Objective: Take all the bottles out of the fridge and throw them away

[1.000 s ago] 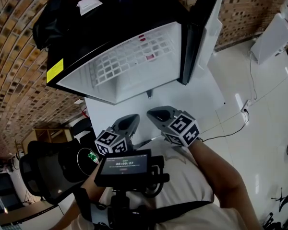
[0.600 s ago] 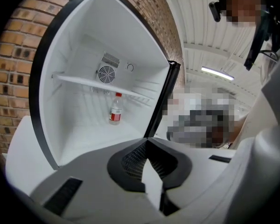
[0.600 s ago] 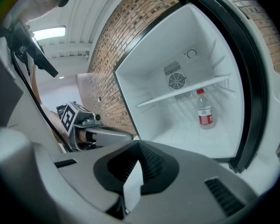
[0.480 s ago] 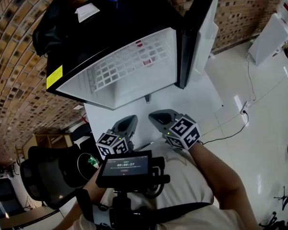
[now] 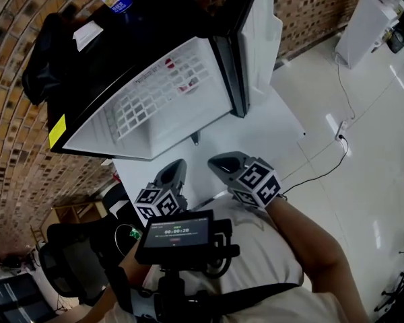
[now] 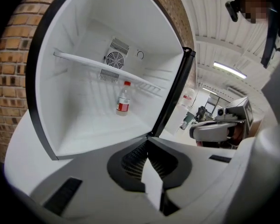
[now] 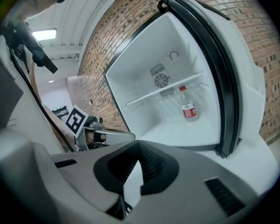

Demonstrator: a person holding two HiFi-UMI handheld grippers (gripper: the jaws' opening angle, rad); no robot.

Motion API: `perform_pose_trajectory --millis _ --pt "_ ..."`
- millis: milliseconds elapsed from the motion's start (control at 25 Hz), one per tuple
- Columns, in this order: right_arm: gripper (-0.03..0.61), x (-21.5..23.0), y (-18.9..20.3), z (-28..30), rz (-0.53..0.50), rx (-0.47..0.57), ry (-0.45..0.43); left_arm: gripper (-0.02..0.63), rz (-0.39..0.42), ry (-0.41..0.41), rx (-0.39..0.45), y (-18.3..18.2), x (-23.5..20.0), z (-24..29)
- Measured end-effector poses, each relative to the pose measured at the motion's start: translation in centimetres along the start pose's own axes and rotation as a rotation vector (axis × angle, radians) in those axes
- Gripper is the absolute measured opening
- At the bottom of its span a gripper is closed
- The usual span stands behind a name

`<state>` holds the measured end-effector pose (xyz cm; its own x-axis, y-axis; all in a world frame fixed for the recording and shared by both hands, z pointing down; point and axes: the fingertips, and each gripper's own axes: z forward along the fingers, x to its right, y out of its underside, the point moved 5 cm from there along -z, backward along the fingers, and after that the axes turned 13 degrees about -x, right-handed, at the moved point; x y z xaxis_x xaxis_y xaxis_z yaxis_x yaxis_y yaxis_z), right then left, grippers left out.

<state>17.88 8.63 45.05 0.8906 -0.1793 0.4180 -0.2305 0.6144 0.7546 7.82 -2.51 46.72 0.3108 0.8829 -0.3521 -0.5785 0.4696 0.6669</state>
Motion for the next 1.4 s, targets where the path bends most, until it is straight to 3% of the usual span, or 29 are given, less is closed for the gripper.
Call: perform_pose_trajectory --millis 160,280,400,480,640,760,880,960,1120,1400 --pt "0.005 0.6 0.9 -0.6 0.029 0.000 0.015 0.015 0.026 -0.050 0.044 -0.6 -0.6 0.9" --pt "0.003 1.4 1.7 -1.4 0.051 -0.005 0.031 0.080 0.041 -0.103 0.040 -0.6 -2.0 2.7" --pt "0.005 2.4 2.5 -2.5 0.083 -0.007 0.056 0.104 0.054 -0.152 0.024 -1.4 -3.5 5.0" --pt "0.005 3.3 2.9 -3.2 0.100 -0.009 0.072 0.115 0.065 -0.183 0.025 -3.0 -4.2 6.4" --pt "0.005 4.6 4.1 -5.0 0.141 -0.014 0.116 0.196 0.106 -0.235 0.043 -6.8 -5.5 9.4" --pt "0.004 5.4 5.5 -6.6 0.175 -0.032 0.152 0.201 0.109 -0.263 0.063 -9.7 -6.9 12.5" --pt "0.004 6.3 7.1 -8.4 0.221 -0.050 0.192 0.321 0.135 -0.336 0.093 -12.6 -8.4 15.5" --pt "0.005 6.8 8.3 -9.6 0.252 -0.063 0.222 0.362 0.152 -0.387 0.101 -14.1 -9.3 17.5" --pt "0.005 7.6 10.1 -11.6 0.300 -0.066 0.284 0.364 0.115 -0.467 0.130 -16.6 -11.5 20.2" --pt "0.005 8.2 12.3 -13.6 0.353 -0.102 0.328 0.356 0.200 -0.578 0.148 -18.5 -10.8 23.2"
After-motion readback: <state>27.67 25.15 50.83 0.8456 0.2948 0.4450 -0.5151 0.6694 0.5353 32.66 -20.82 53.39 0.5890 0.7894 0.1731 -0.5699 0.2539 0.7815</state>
